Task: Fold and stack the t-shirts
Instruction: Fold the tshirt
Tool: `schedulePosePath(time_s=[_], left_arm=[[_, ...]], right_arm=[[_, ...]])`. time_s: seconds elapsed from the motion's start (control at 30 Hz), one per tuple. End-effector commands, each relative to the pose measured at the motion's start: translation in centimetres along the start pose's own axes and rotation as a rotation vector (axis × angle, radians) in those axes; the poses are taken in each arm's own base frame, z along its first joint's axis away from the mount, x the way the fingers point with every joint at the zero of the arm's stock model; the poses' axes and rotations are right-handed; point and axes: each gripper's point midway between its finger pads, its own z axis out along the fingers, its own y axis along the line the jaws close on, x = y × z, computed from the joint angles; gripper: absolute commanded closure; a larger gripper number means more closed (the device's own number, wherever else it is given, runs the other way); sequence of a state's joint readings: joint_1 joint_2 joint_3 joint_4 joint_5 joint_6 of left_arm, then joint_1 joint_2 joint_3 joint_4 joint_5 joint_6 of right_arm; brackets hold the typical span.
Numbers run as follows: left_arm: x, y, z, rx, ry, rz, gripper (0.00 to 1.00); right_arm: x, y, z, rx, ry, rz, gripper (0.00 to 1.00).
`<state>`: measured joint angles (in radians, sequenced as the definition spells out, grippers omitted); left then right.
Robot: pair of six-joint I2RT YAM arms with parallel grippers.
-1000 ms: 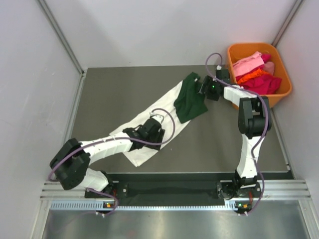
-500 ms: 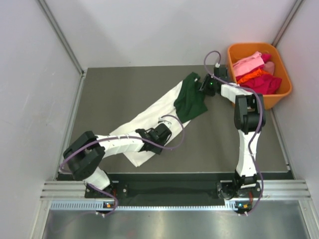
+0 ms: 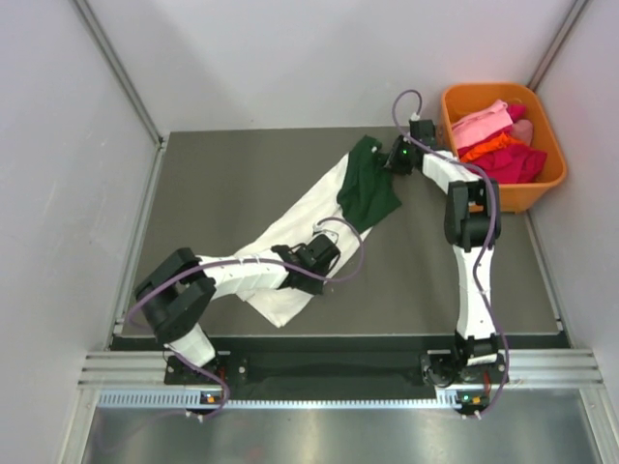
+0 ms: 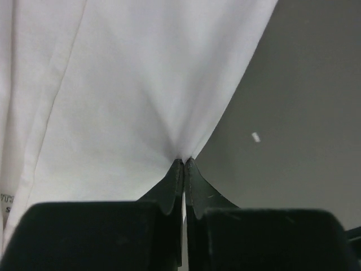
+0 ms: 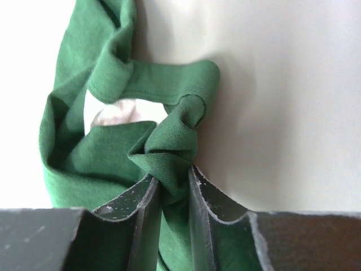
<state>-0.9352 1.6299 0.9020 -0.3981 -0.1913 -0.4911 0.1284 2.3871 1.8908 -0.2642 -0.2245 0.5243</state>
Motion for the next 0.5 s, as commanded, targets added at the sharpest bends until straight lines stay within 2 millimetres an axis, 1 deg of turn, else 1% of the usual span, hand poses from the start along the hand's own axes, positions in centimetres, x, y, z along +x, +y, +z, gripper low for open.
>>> schedulePosePath(time_s=[0.0,0.03,0.07,0.1,0.13,0.17,0.2,0.23,0.27,0.3,0.33,0.37,0.4,0.43,0.47], left_arm=[[0.8,-8.2,0.5,0.288,0.07,-0.089,1.0],[-0.7,-9.7,0.2,0.313,0.04,-0.094,1.0],[-0.9,-11.0,0.1,0.331,0.037,-0.093,1.0],[-0.9,-11.7,0.8,0.326,0.047,-0.095,1.0],[-2.3,-13.2,0.5,0.355,0.025,-0.101,1.0],[-2.8,-14.3,0.5,0.377,0.018,-0.108,1.0],[-2.8,-15.0,1.3,0.385,0.026,-0.111,1.0],[-4.0,-16.6,0.8,0.439,0.016,-0.117,1.0],[-3.9,-17.6,1.3,0.464,0.029,-0.11,1.0],[-4.5,-19.0,0.9,0.515,0.017,-0.092,0.96],[-5.6,-20.6,0.0,0.558,0.001,-0.072,0.78],[-5.0,-21.5,0.0,0.564,0.011,-0.031,0.7],[-4.9,-22.0,-0.4,0.563,0.009,-0.009,0.62],[-4.9,-22.3,-0.8,0.569,0.001,0.005,0.52],[-5.0,-22.6,-1.8,0.585,-0.01,0.014,0.37]], right_arm=[[-2.1,1.1,0.8,-0.046,-0.006,-0.016,0.76],[-1.7,1.2,1.0,-0.05,0.018,-0.011,0.76],[-2.2,1.4,1.3,-0.059,0.013,-0.012,0.76],[-2.1,1.4,1.5,-0.062,0.021,-0.009,0.76],[-1.8,1.4,1.8,-0.074,0.031,-0.006,0.75],[-2.0,1.5,1.8,-0.081,0.029,-0.002,0.75],[-2.0,1.6,1.8,-0.083,0.031,0.0,0.75],[-2.1,1.8,1.7,-0.091,0.026,-0.002,0.74],[-2.1,1.8,1.7,-0.093,0.029,0.001,0.73],[-2.1,1.9,1.7,-0.096,0.031,0.005,0.71],[-2.1,2.0,1.6,-0.1,0.03,0.003,0.66],[-2.2,2.1,1.4,-0.104,0.029,-0.001,0.64],[-2.3,2.1,1.3,-0.104,0.028,-0.003,0.62],[-2.4,2.0,1.2,-0.103,0.029,-0.005,0.51],[-2.6,2.1,0.8,-0.105,0.024,-0.01,0.43]])
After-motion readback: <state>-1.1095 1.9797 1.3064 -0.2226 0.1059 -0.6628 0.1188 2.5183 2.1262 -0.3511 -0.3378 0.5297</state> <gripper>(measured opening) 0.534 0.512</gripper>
